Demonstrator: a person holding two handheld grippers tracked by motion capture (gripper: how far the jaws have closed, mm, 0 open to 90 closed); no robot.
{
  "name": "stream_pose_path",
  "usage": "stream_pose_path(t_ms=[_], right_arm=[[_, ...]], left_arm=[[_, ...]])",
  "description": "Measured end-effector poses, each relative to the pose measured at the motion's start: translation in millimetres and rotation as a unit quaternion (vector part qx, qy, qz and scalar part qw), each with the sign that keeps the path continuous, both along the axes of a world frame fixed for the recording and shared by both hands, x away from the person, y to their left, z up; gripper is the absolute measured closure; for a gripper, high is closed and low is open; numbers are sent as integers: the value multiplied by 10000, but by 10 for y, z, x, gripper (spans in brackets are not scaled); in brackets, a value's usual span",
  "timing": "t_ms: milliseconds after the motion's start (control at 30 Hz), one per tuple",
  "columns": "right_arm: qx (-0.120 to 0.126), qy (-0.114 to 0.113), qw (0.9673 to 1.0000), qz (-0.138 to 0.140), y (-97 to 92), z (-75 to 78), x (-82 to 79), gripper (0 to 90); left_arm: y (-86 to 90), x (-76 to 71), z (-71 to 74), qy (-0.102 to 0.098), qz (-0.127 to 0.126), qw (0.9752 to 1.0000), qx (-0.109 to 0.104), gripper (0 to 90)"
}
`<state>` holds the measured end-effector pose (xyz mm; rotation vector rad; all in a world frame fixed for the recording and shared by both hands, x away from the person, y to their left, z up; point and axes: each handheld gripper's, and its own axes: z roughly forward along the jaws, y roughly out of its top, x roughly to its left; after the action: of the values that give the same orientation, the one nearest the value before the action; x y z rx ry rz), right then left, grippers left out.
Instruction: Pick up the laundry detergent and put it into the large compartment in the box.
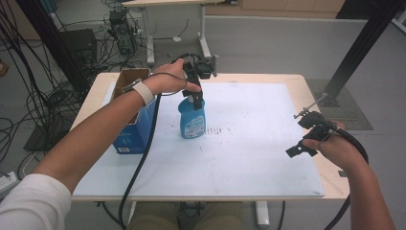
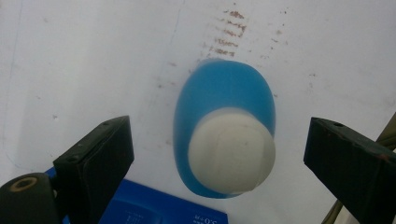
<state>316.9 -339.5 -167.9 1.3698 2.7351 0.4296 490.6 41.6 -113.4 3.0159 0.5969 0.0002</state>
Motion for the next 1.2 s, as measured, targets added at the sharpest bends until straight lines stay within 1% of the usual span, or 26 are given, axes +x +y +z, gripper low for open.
stream_pose_path(t_ms=[333,533,700,867,933,1133,1200], right_arm=[[2,10,10000,-13,-5,-10,1,90],[9,10,10000,-8,-5,-19,-2,90],[18,6,10000,-9,-15,-25,-8,90],[11,13,10000,-19,-14,-31,-9,90],[20,17,10000,-17,-16,-37,-9,90],[26,21,10000,-20,-22,-47,-14,90],[19,22,10000,-22,-20,-46,-16,90]], left_arm=[[-1,1,-22,-4,-10,10000,-13,88],[-9,4,-59,38,-28,10000,-15,88],[-12,-3,-87,30,-43,10000,-41,90],[-42,-4,-125,43,-76,10000,11,91],[-43,-8,-150,43,-68,10000,-8,92],[-83,-14,-210,26,-80,9999,101,102],[-75,-15,-227,26,-72,9999,65,105]])
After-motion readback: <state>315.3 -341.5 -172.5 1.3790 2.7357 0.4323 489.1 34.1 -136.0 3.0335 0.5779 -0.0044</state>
